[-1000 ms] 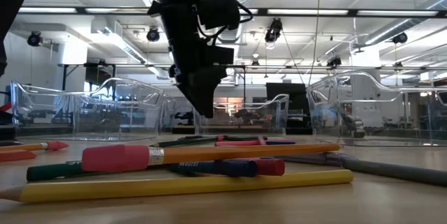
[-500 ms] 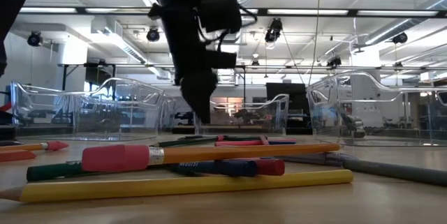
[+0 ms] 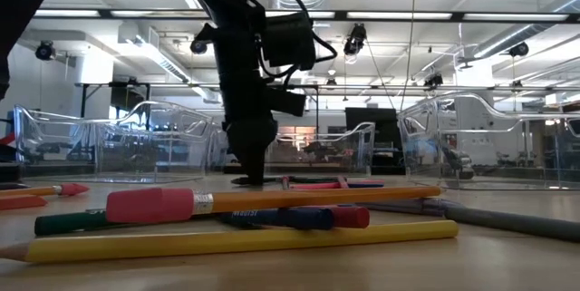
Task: Sort crayons/erasers/pens/pencils in bins
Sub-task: Put the black pen into the bottom left transparent bin
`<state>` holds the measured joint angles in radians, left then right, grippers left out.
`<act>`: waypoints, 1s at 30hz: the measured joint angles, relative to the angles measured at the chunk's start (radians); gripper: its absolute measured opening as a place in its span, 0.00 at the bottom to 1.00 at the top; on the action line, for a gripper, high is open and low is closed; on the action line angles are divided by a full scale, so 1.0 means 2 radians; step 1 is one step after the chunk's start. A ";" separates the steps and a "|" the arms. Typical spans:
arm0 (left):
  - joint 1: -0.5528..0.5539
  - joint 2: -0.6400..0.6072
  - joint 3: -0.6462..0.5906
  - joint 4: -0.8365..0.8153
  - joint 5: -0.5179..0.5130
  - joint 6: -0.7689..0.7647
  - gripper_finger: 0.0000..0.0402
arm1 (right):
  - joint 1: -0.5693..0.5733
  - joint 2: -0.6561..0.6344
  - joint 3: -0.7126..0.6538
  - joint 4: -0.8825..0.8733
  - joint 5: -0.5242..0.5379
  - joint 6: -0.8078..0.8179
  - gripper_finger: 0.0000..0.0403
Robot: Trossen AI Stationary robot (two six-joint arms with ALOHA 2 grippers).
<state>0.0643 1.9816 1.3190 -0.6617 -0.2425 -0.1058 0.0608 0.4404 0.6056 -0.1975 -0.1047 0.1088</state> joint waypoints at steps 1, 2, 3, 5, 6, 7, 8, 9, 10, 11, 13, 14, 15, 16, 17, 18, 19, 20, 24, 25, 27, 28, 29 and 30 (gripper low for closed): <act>0.000 0.000 0.000 0.000 0.001 -0.006 0.44 | 0.000 0.000 0.000 0.000 0.000 0.001 0.06; 0.001 0.000 0.000 0.000 0.003 -0.008 0.41 | 0.000 0.000 0.000 0.000 0.000 0.001 0.06; 0.002 0.000 0.000 0.000 0.008 -0.010 0.39 | 0.000 0.000 0.000 0.000 0.000 0.001 0.06; 0.004 0.000 0.000 0.000 0.018 -0.010 0.32 | 0.000 0.000 0.000 0.000 0.000 0.001 0.06; 0.004 0.001 0.000 0.001 0.019 -0.010 0.28 | 0.000 0.000 0.000 0.000 0.000 0.001 0.06; 0.004 0.001 -0.001 0.001 0.019 -0.010 0.24 | 0.000 0.000 0.000 0.000 0.000 0.001 0.06; 0.004 0.001 -0.001 0.001 0.020 -0.010 0.20 | 0.000 0.000 0.000 0.000 0.000 0.001 0.06; 0.005 0.001 -0.001 0.002 0.022 -0.010 0.16 | 0.000 0.000 0.000 0.000 0.000 0.001 0.06; 0.005 0.001 -0.001 0.002 0.023 -0.010 0.12 | 0.000 0.000 0.000 0.000 0.000 0.001 0.06; 0.005 0.000 0.000 0.001 0.023 -0.010 0.08 | 0.000 0.000 0.000 0.000 0.000 0.001 0.06; 0.006 0.000 0.002 -0.001 0.023 -0.010 0.04 | 0.000 0.000 0.000 0.000 0.000 0.001 0.06; 0.006 0.000 0.003 -0.002 0.023 -0.010 0.04 | 0.000 0.000 0.000 0.000 0.000 0.001 0.06; 0.006 0.000 0.005 -0.004 0.023 -0.010 0.04 | 0.000 0.000 0.000 0.000 0.000 0.001 0.06; 0.007 0.000 0.007 -0.005 0.022 -0.009 0.05 | 0.000 0.000 0.000 0.000 0.000 0.001 0.06; 0.007 0.001 0.009 -0.006 0.020 -0.009 0.05 | 0.000 0.000 0.000 0.000 0.000 0.001 0.06; 0.007 0.001 0.011 -0.006 0.016 -0.009 0.05 | 0.000 0.000 0.000 0.000 0.000 0.001 0.06; 0.007 0.001 0.013 -0.005 0.011 -0.009 0.05 | 0.000 0.000 0.000 0.000 0.000 0.001 0.06; 0.007 -0.002 0.013 -0.005 0.008 -0.009 0.05 | 0.000 0.000 0.000 0.000 0.000 0.001 0.06; 0.007 -0.029 0.015 -0.005 -0.005 -0.009 0.04 | 0.000 0.000 0.000 0.000 0.000 0.001 0.06; 0.007 -0.038 0.015 -0.007 -0.006 -0.009 0.04 | 0.000 0.000 0.000 0.000 0.000 0.001 0.06; 0.006 -0.061 0.015 -0.008 -0.010 -0.009 0.04 | 0.000 0.000 0.000 0.000 0.000 0.001 0.06; 0.004 -0.075 0.015 -0.008 -0.010 -0.009 0.04 | 0.000 0.000 0.000 -0.001 0.000 0.001 0.06; 0.002 -0.092 0.015 -0.008 -0.011 -0.009 0.04 | 0.000 0.000 0.000 -0.001 0.000 0.001 0.06; -0.001 -0.107 0.015 -0.010 -0.012 -0.009 0.04 | 0.000 0.000 0.000 -0.001 0.000 0.001 0.06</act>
<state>0.0618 1.7682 1.3487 -0.6813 -0.2661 -0.1238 0.0608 0.4401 0.6056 -0.1997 -0.1040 0.1112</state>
